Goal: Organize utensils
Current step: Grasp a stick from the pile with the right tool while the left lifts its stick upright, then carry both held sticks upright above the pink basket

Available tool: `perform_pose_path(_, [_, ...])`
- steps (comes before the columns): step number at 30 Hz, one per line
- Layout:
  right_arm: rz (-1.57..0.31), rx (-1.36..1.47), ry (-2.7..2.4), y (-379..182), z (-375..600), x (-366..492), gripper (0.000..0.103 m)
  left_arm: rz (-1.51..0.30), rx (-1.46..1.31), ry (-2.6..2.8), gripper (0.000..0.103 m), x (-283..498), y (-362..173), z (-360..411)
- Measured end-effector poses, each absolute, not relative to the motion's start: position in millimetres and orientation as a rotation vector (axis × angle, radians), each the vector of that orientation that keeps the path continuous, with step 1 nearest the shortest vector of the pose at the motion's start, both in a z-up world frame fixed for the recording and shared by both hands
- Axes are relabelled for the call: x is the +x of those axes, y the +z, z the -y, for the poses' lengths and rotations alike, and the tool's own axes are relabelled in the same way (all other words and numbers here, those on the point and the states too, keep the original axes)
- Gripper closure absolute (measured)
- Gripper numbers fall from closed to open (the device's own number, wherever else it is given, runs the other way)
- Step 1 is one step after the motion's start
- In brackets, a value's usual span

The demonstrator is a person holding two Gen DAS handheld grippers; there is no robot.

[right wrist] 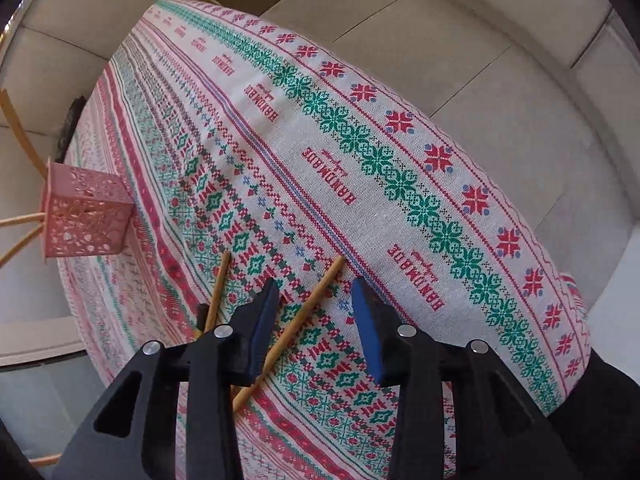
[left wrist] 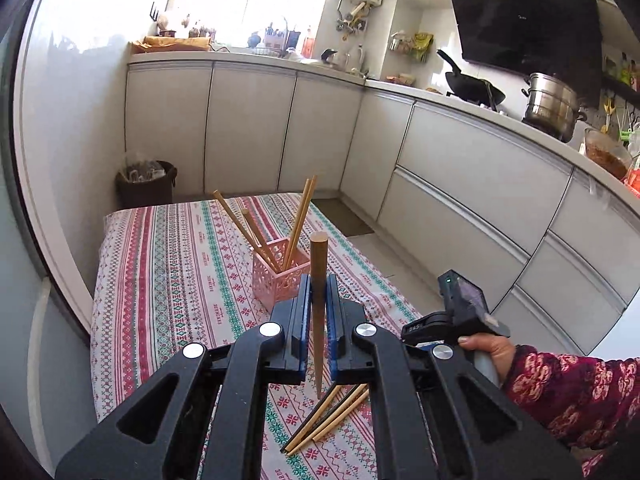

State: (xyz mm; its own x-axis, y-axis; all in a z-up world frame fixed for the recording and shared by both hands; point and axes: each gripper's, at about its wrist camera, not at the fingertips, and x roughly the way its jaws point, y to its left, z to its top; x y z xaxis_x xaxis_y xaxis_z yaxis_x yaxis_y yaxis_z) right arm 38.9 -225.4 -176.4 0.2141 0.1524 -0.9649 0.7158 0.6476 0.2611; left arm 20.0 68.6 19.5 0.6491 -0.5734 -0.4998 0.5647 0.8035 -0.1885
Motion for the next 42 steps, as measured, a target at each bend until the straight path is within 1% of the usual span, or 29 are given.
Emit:
perform_pose_path(2, [-1.331,0.766,-0.518,-174,217,46,0.066,-0.557,-0.035,-0.646,0.097,20,23,-75])
perform_pose_path(4, [-1.329,0.713,-0.562,-173,208,50,0.068,-0.549,-0.057,-0.655,0.097,19,27,-81])
perform_pose_path(5, [-1.329,0.67,-0.568,-172,200,52,0.08,-0.544,-0.063,-0.653,0.097,16,30,-82])
perform_pose_path(6, [-1.318,0.629,-0.568,-171,194,53,0.083,-0.541,-0.067,-0.649,0.097,17,31,-85])
perform_pose_path(8, [-1.288,0.575,-0.544,-170,183,52,0.085,-0.541,-0.081,-0.647,0.097,16,33,-89])
perform_pose_path(11, [-1.244,0.668,-0.415,-172,181,47,0.094,-0.551,-0.11,-0.635,0.097,19,30,-97])
perform_pose_path(13, [-1.214,0.691,-0.326,-168,178,47,0.097,-0.558,-0.132,-0.626,0.097,21,29,-101])
perform_pose_path(18, [-1.028,0.645,-0.171,-123,170,21,0.097,-0.549,-0.152,-0.607,0.097,18,31,-102])
perform_pose_path(27, [-0.767,0.482,0.04,-43,161,-48,0.097,-0.526,-0.141,-0.57,0.097,5,36,-95])
perform_pose_path(35, [-0.663,0.437,0.113,3,172,-94,0.097,-0.48,-0.128,-0.544,0.097,-6,48,-81])
perform_pose_path(42, [-0.608,0.441,0.136,27,189,-108,0.097,-0.492,-0.128,-0.531,0.097,-3,49,-66])
